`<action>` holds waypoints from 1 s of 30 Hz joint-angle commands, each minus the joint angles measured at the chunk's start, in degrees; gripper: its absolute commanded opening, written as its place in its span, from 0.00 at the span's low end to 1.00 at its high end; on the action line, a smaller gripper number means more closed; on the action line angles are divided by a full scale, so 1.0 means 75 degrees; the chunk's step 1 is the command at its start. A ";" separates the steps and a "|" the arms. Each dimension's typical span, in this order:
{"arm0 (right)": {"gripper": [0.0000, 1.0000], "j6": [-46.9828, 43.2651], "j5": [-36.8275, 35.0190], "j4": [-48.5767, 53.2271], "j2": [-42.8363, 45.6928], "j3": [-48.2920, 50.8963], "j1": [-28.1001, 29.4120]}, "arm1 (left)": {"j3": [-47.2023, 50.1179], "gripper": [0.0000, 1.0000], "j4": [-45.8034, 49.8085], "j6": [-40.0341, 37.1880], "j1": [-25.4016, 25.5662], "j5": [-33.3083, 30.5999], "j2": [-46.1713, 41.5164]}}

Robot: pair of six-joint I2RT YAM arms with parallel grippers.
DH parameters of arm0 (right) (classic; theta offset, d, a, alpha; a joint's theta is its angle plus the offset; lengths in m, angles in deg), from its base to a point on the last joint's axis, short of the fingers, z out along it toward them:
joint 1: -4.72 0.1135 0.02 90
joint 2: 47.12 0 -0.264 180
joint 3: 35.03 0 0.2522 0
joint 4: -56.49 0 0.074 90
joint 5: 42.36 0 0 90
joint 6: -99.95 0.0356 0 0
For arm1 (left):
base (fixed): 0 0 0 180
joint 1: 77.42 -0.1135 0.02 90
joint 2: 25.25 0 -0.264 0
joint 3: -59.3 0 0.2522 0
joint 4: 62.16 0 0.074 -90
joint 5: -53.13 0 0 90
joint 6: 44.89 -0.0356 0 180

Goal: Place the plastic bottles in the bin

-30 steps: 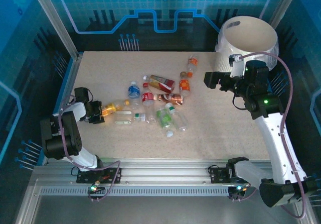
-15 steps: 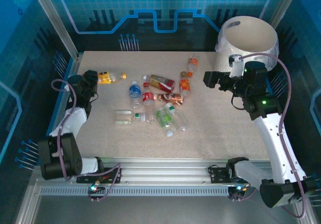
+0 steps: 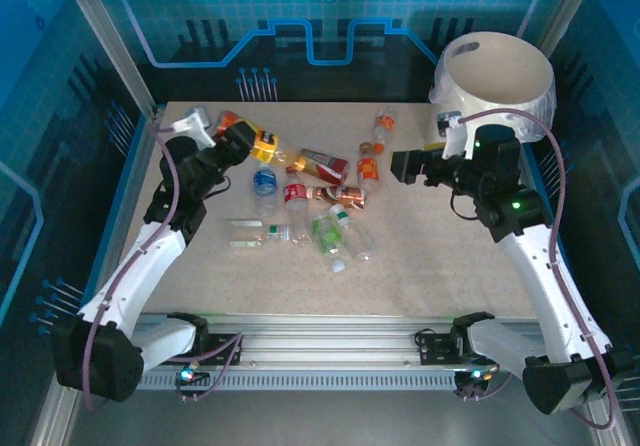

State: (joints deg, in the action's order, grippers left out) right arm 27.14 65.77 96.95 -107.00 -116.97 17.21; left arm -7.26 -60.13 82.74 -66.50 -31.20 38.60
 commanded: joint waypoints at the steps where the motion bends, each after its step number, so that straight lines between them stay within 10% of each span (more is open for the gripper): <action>1: 1.00 -0.0535 0.0586 -0.0221 -0.0078 0.0010 0.0328 | -0.0540 0.45 0.0217 -0.1095 0.0590 0.0617 0.0008; 8: 1.00 -0.1032 0.1734 -0.0308 -0.0420 -0.0251 0.1023 | -0.1522 0.50 0.0203 -0.2065 0.1713 0.2936 0.0625; 30: 0.86 -0.2120 0.3856 0.1050 -0.1968 -0.1779 0.2102 | -0.2312 0.50 -0.0448 -0.2718 0.2763 0.4294 0.1482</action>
State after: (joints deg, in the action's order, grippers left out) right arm 12.96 91.58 101.02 -120.64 -127.72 32.01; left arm -22.27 -60.02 64.01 -45.85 -2.09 49.75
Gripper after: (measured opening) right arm 0.866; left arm 0.515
